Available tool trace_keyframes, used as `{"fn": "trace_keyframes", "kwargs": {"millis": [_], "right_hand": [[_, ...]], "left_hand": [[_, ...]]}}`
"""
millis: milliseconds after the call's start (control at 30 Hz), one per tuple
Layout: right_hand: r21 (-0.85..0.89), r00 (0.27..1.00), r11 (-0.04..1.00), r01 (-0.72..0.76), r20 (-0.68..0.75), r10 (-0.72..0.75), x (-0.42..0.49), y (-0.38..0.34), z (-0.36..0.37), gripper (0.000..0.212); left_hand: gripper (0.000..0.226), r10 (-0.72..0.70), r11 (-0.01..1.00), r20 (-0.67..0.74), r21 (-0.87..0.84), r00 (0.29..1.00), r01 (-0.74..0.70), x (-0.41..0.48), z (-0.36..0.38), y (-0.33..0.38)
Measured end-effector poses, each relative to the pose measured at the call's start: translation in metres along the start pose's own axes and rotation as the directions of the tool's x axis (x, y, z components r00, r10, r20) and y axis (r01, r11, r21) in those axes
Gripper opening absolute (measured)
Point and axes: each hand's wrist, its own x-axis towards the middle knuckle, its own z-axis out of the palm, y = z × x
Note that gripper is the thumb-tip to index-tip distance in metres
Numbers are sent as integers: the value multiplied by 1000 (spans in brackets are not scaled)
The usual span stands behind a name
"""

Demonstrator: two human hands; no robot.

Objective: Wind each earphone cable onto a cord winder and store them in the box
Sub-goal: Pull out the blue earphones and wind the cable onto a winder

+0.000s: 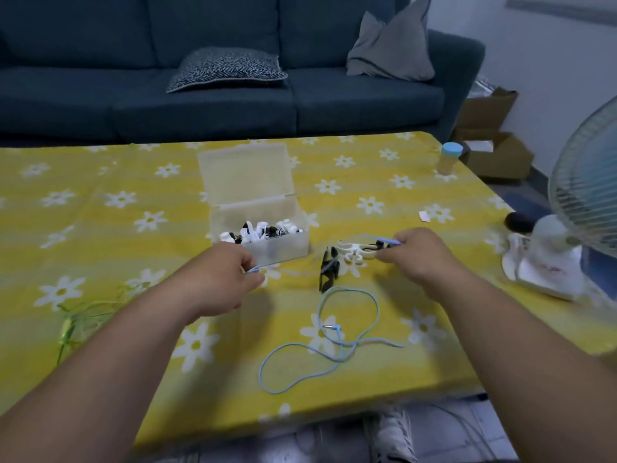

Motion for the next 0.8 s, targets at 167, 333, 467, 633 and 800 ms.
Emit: {"fn": "trace_keyframes", "kwargs": {"millis": [167,333,467,633,800], "right_hand": [[-87,1000,996,6,31,-3,9,-2,28,32],[-271,992,961,57,122,-25,6,-12,59,33],[-335,995,942,-34,77,63,4,-20,77,43],[-284,988,955,-90,92,120,2,-29,90,30],[-180,983,974,-141,92,159,-5,-37,86,29]], "left_hand": [[22,11,996,63,83,998,-17,0,6,3],[23,-7,996,78,86,997,0,-1,5,1],[24,27,996,53,87,998,-32,-3,3,1],[26,41,992,64,117,997,-48,-13,-2,-3],[33,70,979,84,184,994,-84,-18,-5,-3]]}}
